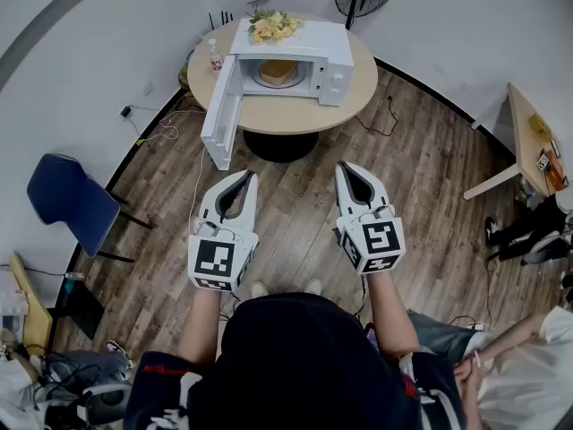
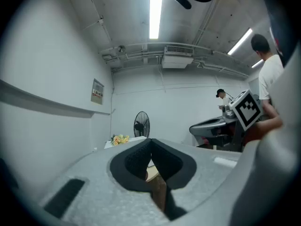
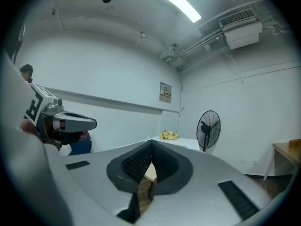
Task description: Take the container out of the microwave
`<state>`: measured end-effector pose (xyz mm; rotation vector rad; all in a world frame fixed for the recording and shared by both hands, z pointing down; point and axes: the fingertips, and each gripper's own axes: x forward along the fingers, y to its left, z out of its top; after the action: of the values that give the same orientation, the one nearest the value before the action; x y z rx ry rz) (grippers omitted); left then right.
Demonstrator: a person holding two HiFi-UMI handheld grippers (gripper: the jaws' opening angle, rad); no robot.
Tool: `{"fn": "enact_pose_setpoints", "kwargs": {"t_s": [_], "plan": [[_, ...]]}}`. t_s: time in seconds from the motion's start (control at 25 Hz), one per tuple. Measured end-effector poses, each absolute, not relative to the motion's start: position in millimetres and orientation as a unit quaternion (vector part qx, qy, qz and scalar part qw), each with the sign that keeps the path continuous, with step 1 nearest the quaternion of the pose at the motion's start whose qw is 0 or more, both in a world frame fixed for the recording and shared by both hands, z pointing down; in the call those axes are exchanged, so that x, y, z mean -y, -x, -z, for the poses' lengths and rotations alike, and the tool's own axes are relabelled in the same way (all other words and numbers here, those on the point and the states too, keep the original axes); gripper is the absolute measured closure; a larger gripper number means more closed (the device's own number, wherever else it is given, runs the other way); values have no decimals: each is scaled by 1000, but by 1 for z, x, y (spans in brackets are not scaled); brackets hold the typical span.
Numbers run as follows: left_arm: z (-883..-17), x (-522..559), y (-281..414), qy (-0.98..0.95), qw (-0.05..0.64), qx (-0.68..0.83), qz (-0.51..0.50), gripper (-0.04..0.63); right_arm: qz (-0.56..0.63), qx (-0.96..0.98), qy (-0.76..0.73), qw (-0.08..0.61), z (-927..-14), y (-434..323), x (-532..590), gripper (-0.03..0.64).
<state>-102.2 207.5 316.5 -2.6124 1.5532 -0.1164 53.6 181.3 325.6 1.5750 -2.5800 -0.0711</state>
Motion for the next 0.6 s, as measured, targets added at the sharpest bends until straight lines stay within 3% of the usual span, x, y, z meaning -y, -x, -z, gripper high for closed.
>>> {"fn": "enact_pose_setpoints", "kwargs": {"t_s": [0.6], "plan": [[-318,-208,86,851,43,-522,40,580,12,856,-514,53,-329,-71,-178,609]]}}
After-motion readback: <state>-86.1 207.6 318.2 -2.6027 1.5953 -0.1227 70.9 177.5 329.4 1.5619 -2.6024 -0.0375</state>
